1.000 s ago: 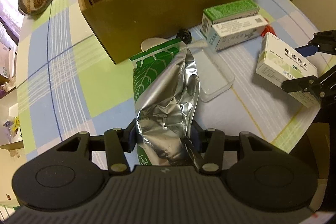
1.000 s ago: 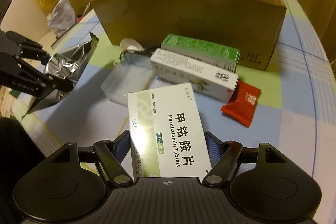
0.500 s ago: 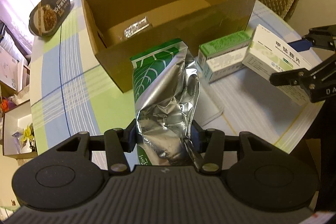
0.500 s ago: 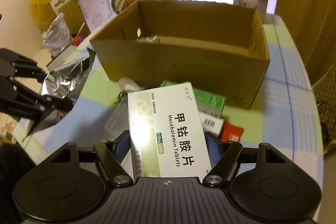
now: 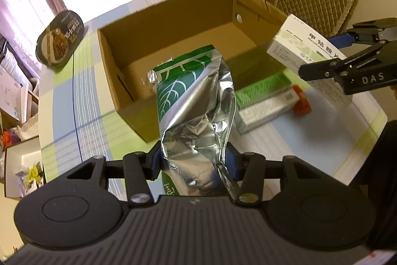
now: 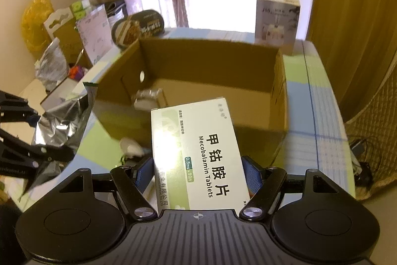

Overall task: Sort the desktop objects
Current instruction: 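Carry the foil bag and medicine box into the cardboard box and release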

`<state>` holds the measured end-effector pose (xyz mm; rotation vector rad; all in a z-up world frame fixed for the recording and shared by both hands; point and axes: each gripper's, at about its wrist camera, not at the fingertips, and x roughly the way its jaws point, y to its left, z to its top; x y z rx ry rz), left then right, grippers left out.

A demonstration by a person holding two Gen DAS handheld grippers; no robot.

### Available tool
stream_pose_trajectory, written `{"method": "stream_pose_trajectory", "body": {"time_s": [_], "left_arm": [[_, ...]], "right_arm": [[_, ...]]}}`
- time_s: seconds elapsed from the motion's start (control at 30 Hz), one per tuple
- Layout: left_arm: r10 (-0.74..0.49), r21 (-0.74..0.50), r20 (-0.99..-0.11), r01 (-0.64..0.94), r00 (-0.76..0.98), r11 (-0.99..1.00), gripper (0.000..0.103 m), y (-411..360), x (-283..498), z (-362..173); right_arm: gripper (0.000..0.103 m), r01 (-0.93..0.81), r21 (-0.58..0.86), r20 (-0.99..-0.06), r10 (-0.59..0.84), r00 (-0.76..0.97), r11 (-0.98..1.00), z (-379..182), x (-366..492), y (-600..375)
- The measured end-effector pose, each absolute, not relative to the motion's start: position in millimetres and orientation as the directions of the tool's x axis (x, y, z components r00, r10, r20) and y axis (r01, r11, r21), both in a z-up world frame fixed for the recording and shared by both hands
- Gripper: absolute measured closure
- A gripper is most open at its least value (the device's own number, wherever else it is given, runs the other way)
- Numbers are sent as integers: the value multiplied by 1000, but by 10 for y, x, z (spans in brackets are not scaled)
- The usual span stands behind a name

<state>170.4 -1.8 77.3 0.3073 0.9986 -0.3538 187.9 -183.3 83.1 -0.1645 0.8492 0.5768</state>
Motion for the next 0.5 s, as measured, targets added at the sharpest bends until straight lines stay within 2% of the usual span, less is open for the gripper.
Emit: {"method": "stream_pose_trajectory", "body": {"time_s": [0.5], "left_arm": [[-171,74,-819,396,547,915,58,-158,2490,1158]], "right_arm": [[32,-498,96,-710,410,573,862,1163,2564,-1605]]}}
